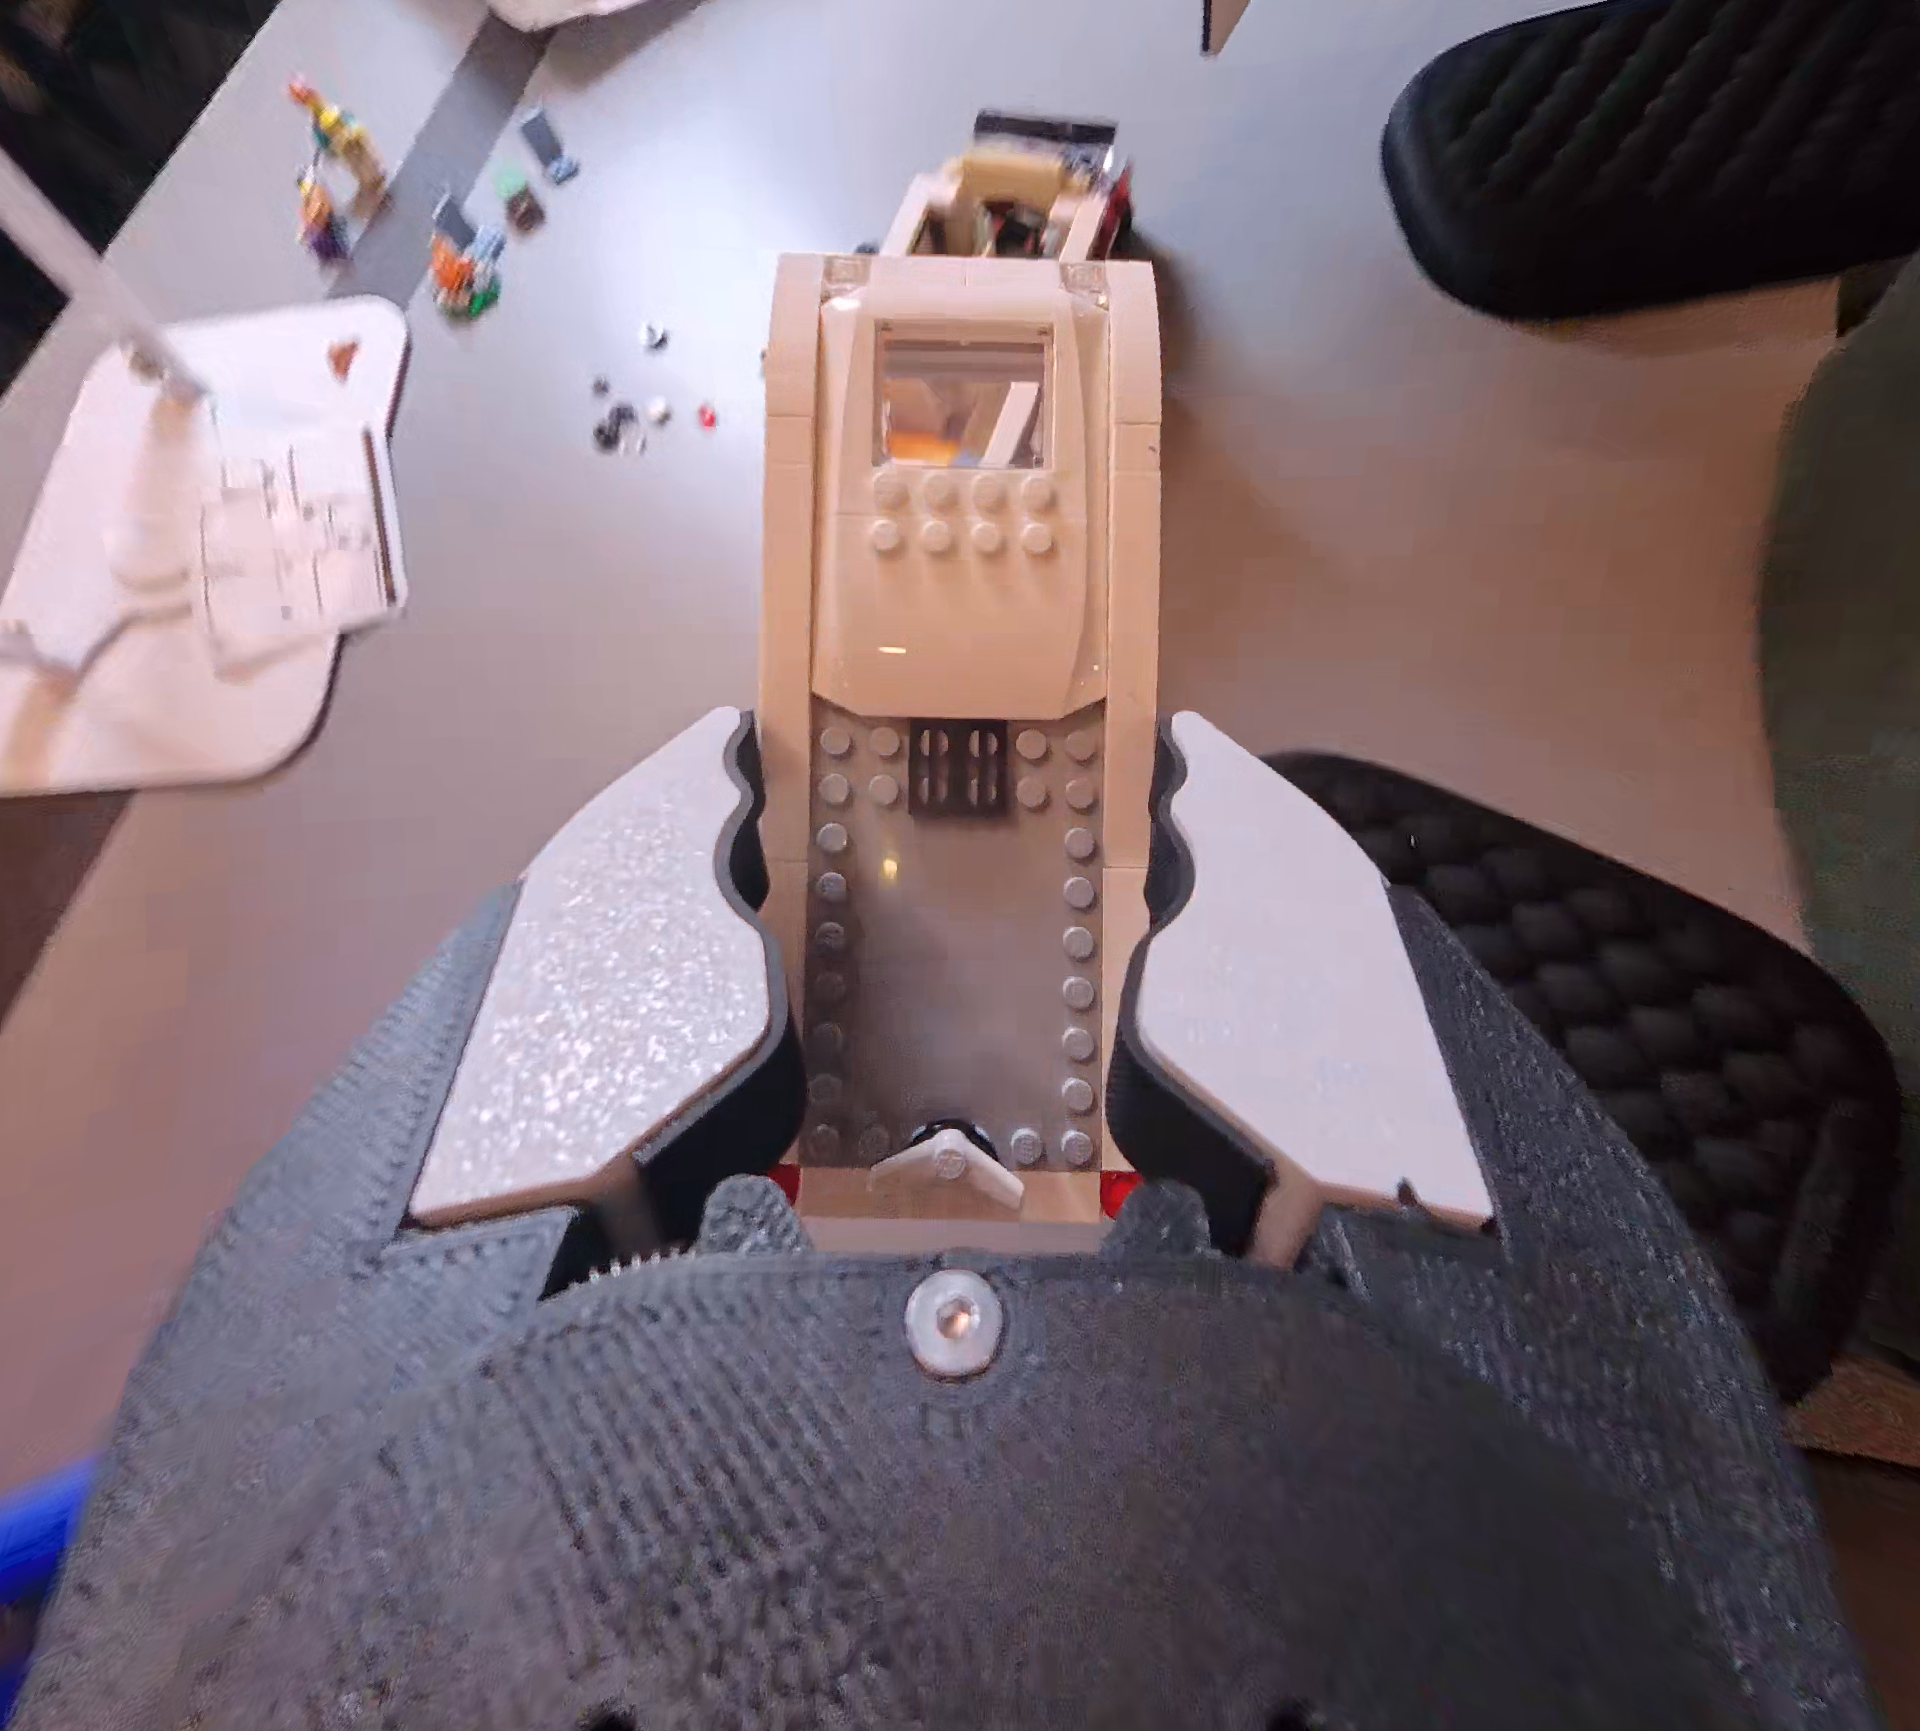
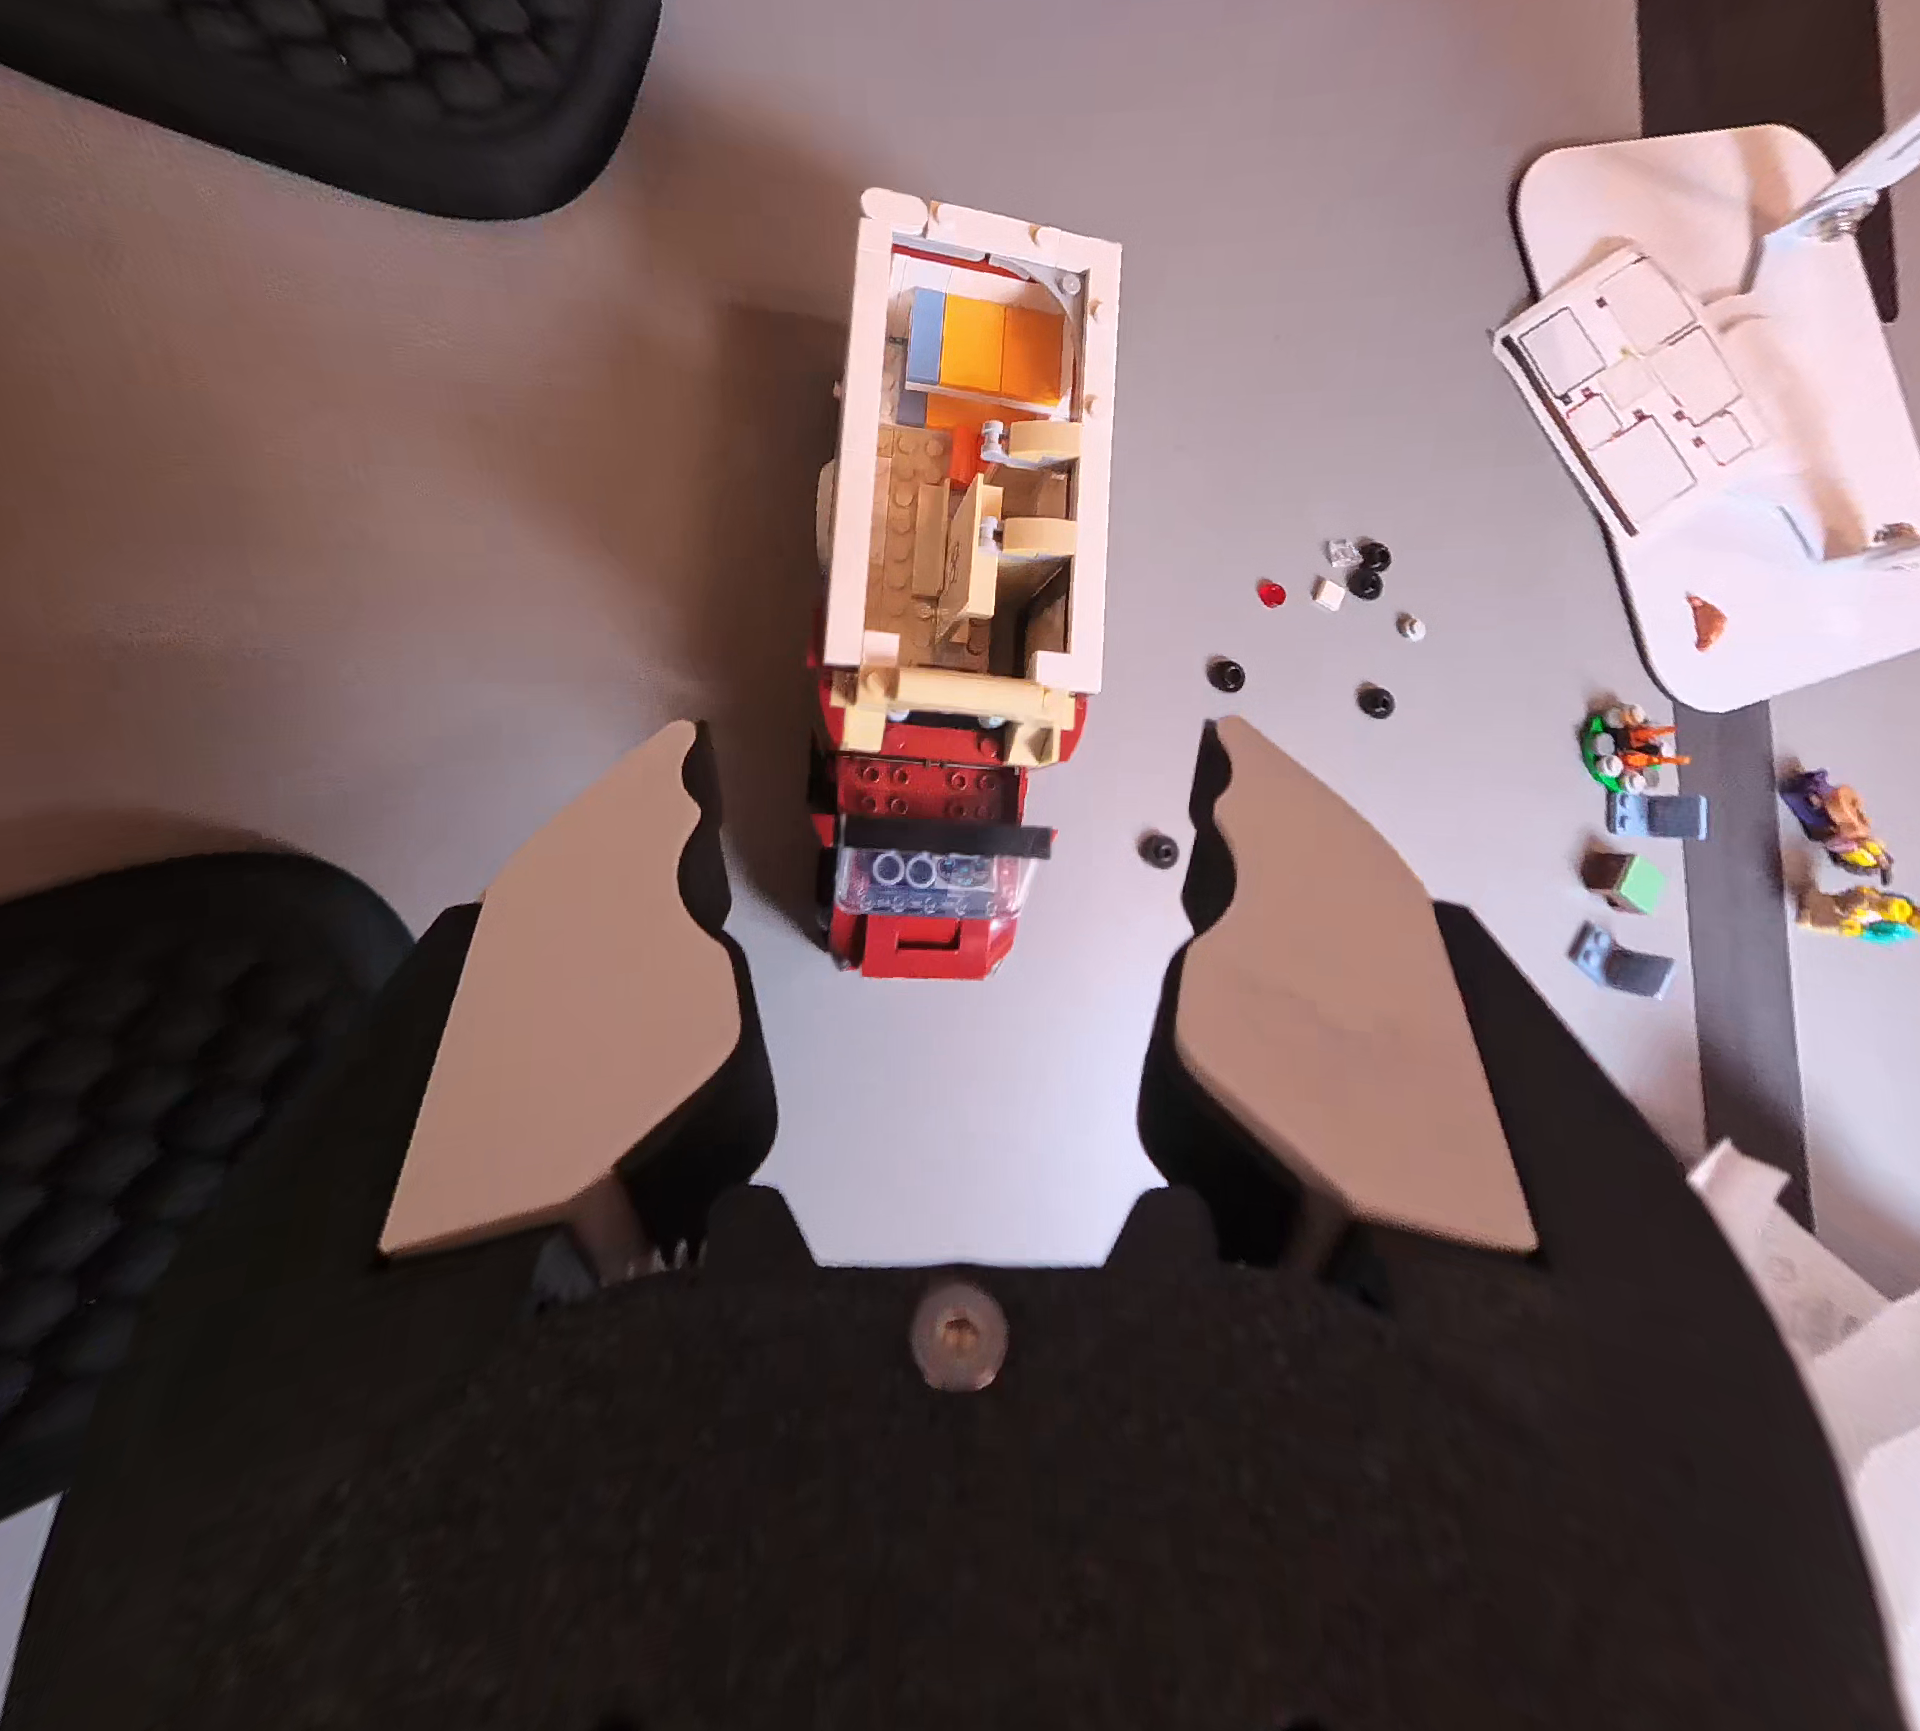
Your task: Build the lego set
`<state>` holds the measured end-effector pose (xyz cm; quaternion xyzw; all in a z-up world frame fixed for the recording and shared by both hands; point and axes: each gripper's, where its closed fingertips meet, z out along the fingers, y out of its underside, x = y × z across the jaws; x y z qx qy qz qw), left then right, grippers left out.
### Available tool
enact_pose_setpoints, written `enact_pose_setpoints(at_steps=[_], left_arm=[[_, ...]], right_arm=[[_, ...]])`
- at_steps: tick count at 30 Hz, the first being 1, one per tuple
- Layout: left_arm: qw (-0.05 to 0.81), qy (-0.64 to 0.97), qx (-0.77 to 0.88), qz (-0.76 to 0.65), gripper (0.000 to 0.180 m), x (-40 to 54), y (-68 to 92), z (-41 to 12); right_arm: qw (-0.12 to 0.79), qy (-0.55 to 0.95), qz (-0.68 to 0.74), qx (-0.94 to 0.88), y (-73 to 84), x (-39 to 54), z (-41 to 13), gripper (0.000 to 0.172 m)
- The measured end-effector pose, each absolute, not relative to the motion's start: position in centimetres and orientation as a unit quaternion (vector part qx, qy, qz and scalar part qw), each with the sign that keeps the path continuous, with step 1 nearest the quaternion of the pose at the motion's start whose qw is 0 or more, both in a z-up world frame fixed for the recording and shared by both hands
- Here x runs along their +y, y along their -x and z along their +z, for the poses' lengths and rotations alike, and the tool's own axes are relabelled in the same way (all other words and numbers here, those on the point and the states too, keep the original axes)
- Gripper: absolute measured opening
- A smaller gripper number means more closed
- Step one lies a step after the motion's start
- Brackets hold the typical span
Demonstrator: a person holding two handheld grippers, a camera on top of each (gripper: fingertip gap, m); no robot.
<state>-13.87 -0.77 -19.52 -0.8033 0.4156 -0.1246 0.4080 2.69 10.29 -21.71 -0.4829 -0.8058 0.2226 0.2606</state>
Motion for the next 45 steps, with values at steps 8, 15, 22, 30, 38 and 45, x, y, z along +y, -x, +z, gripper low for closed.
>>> enact_pose_setpoints(at_steps=[8, 15, 22, 30, 38, 45], left_arm=[[0.31, 0.77, 0.539, -0.145, 0.072, 6.8, 6.3, -22.4], [0.285, 0.771, 0.545, -0.163, 0.072, 8.7, 5.1, -24.0], [0.271, 0.781, 0.536, -0.172, 0.072, 8.6, 5.0, -24.5], [0.26, 0.785, 0.528, -0.193, 0.071, 8.5, 4.6, -24.7], [0.275, 0.781, 0.526, -0.195, 0.074, 8.6, 4.2, -24.0], [0.314, 0.788, 0.5, -0.175, 0.088, 6.9, 6.7, -23.0]], right_arm=[[0.282, 0.518, 0.245, -0.77, -5.4, 10.0, -22.6, 0.081], [0.28, 0.54, 0.261, -0.749, -7.9, 10.1, -24.3, 0.079], [0.294, 0.54, 0.286, -0.736, -7.4, 10.3, -24.5, 0.077], [0.296, 0.527, 0.3, -0.738, -6.5, 9.7, -24.4, 0.075], [0.31, 0.517, 0.307, -0.737, -4.9, 10.0, -23.8, 0.075], [0.322, 0.523, 0.327, -0.718, -3.1, 11.0, -23.3, 0.084]])
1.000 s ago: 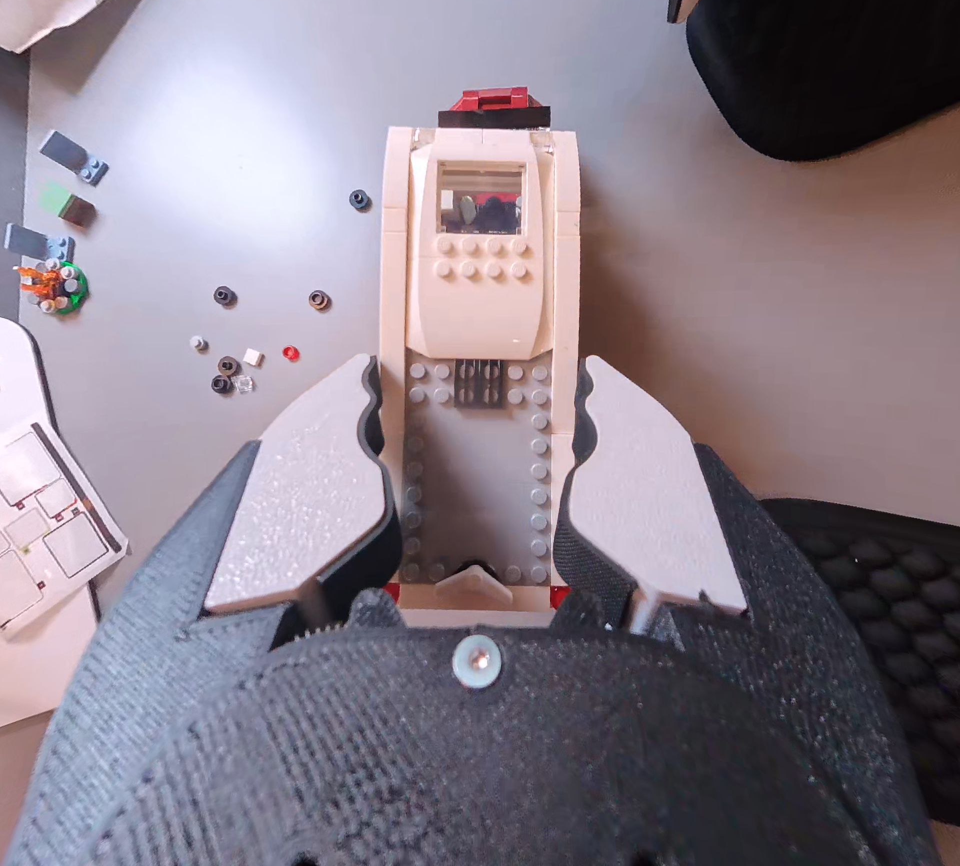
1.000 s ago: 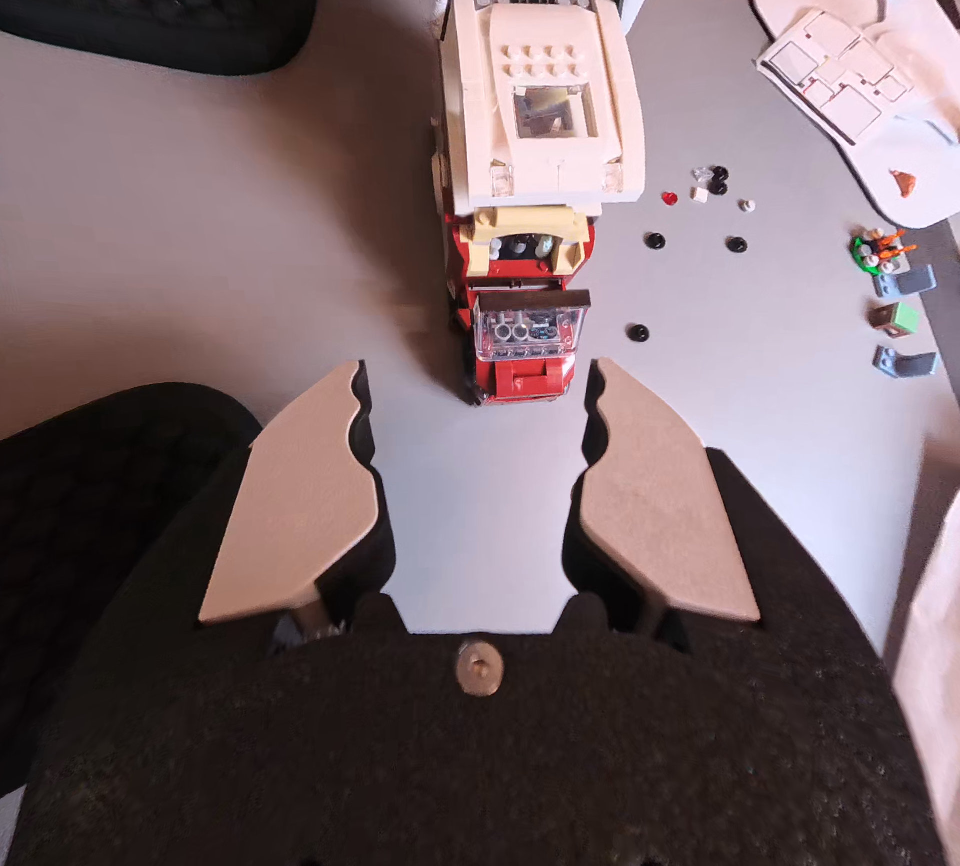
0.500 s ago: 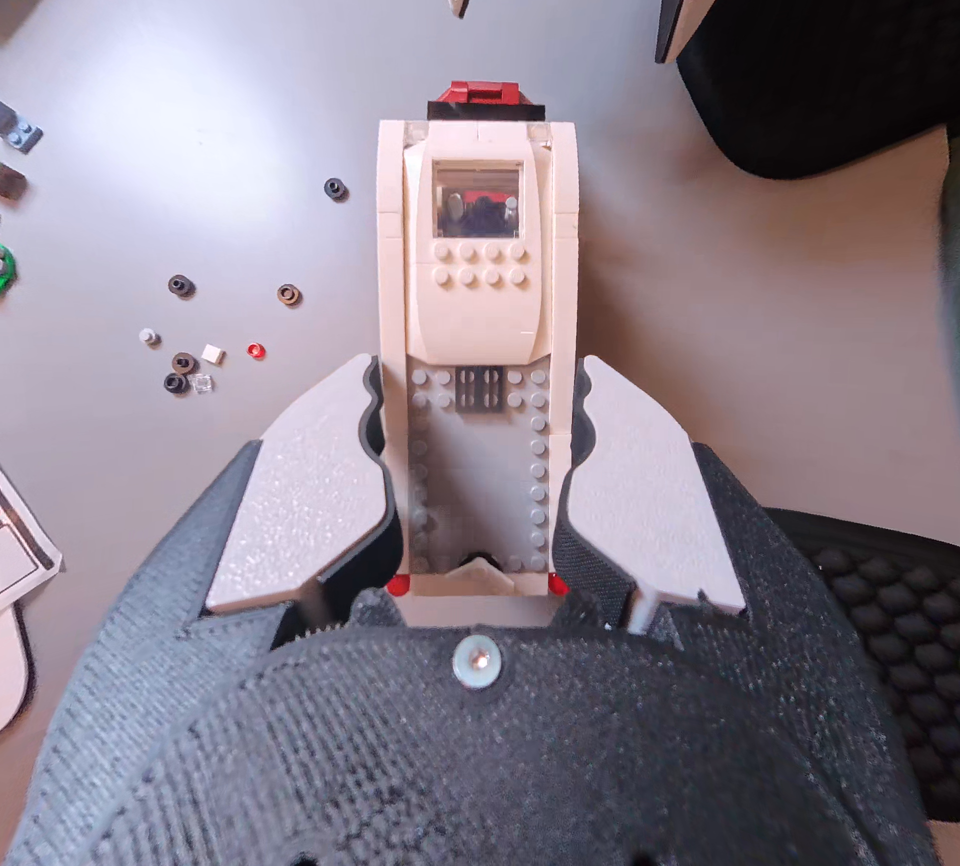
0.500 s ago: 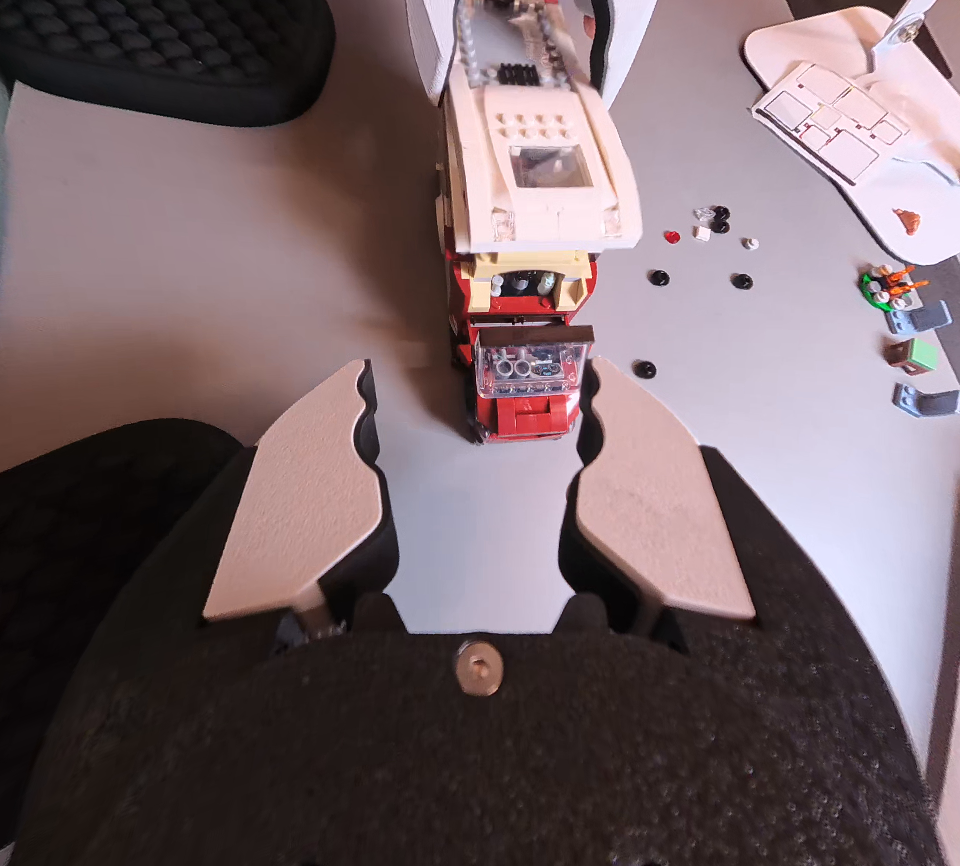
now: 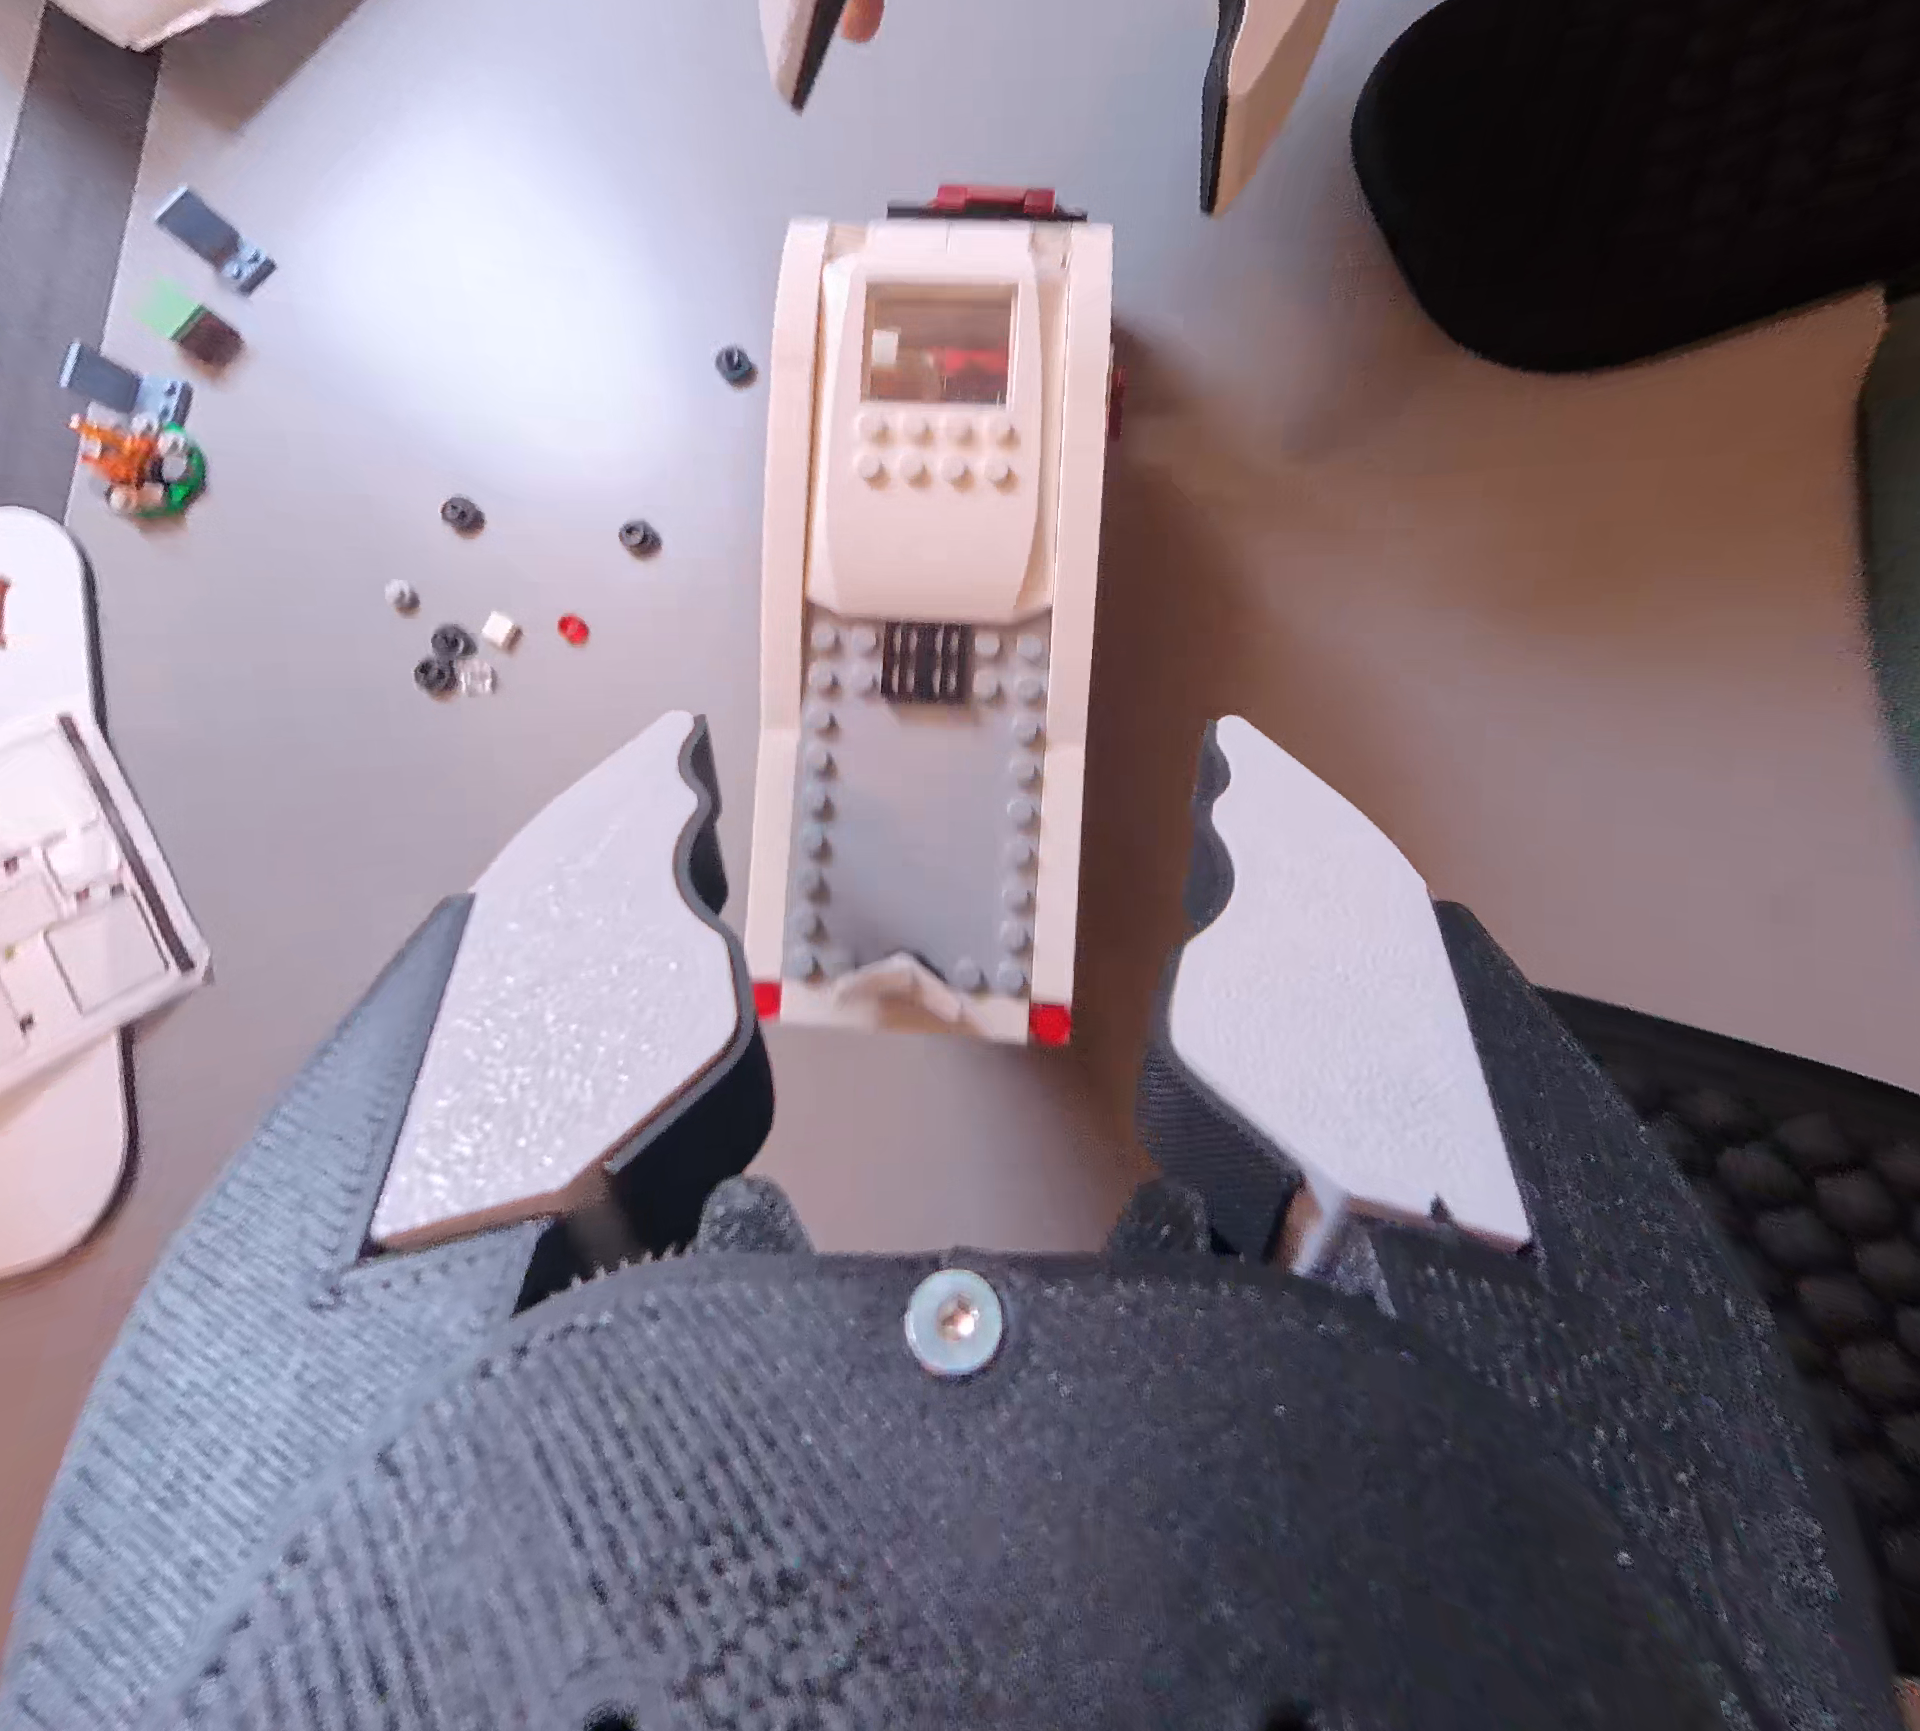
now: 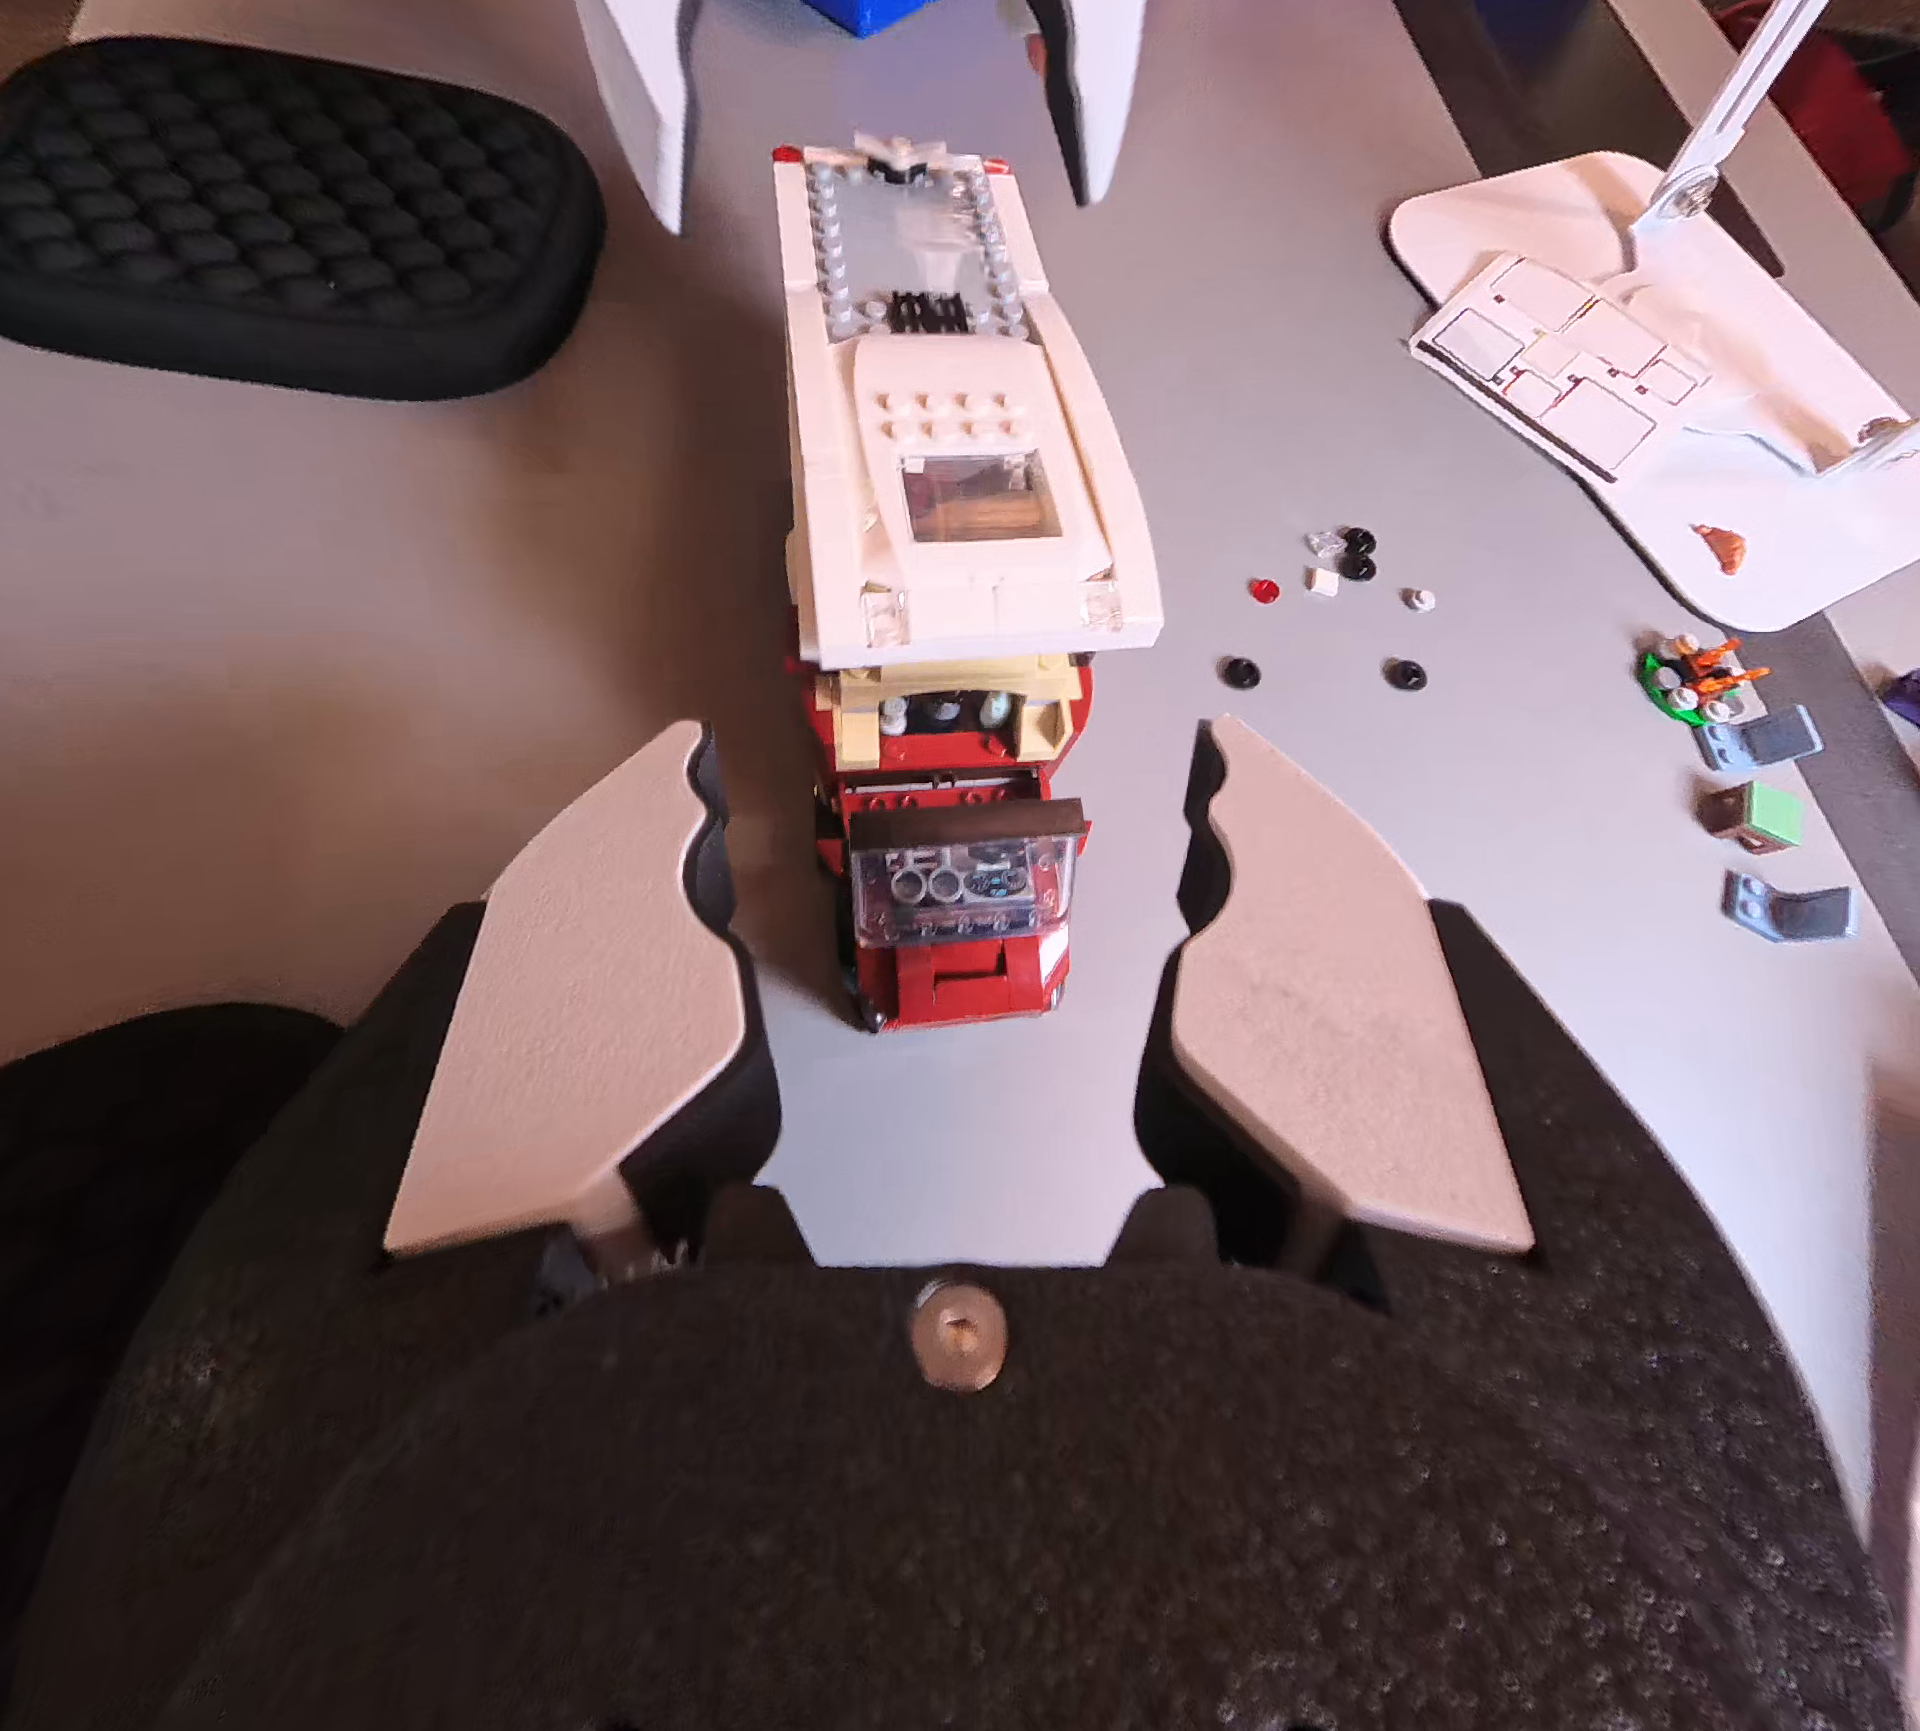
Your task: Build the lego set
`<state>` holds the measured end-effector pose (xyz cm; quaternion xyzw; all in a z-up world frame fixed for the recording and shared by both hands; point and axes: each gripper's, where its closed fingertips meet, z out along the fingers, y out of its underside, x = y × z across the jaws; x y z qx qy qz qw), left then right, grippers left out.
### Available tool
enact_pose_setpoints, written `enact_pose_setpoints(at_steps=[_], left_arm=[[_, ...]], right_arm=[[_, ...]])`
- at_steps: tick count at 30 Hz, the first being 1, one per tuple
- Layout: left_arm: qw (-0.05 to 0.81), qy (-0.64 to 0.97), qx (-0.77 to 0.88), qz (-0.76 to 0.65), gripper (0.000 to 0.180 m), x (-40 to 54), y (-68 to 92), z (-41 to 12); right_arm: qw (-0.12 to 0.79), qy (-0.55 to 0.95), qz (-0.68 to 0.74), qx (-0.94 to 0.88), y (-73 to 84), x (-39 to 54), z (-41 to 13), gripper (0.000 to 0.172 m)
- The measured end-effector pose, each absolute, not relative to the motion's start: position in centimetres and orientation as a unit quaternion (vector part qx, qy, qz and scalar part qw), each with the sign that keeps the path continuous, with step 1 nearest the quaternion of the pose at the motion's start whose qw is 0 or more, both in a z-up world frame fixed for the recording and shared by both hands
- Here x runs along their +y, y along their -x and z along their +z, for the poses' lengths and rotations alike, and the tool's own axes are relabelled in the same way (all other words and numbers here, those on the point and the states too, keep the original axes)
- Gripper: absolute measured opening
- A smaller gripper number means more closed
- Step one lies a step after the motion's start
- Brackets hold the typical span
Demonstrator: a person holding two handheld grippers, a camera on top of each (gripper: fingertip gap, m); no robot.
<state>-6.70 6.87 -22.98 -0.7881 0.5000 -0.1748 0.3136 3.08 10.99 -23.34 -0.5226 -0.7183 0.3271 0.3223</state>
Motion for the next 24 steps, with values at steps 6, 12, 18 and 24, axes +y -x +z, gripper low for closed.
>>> enact_pose_setpoints(at_steps=[6, 12, 18, 24], left_arm=[[0.31, 0.818, 0.455, -0.167, 0.098, 4.9, 10.4, -25.7], [0.317, 0.817, 0.452, -0.164, 0.094, 4.9, 10.8, -27.3], [0.332, 0.812, 0.455, -0.156, 0.07, 5.4, 11.0, -27.3], [0.349, 0.808, 0.449, -0.155, 0.056, 5.4, 11.1, -26.9]], right_arm=[[0.314, 0.513, 0.344, -0.721, -1.4, 10.8, -23.6, 0.086], [0.301, 0.504, 0.342, -0.734, -0.2, 10.5, -24.2, 0.085], [0.298, 0.5, 0.338, -0.74, -0.2, 10.6, -24.2, 0.073], [0.296, 0.508, 0.343, -0.733, -0.2, 10.7, -24.2, 0.073]])
